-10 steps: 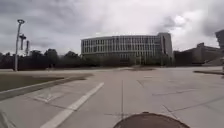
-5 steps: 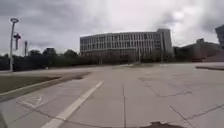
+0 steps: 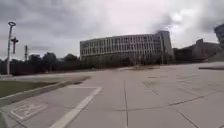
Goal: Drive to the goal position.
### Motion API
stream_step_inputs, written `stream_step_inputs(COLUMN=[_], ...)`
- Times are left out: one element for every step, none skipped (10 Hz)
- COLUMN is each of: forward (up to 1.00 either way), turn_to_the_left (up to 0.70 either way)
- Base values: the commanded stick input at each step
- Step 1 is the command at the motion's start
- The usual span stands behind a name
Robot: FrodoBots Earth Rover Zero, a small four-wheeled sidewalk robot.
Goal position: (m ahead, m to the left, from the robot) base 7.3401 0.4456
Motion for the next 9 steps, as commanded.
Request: stream_step_inputs(forward=[0.7,0.7,0.7,0.7,0.7,0.7,0.7,0.7,0.7], turn_to_the_left=[0.0,0.0,0.0,0.0,-0.02,-0.19,-0.34,-0.28,-0.16])
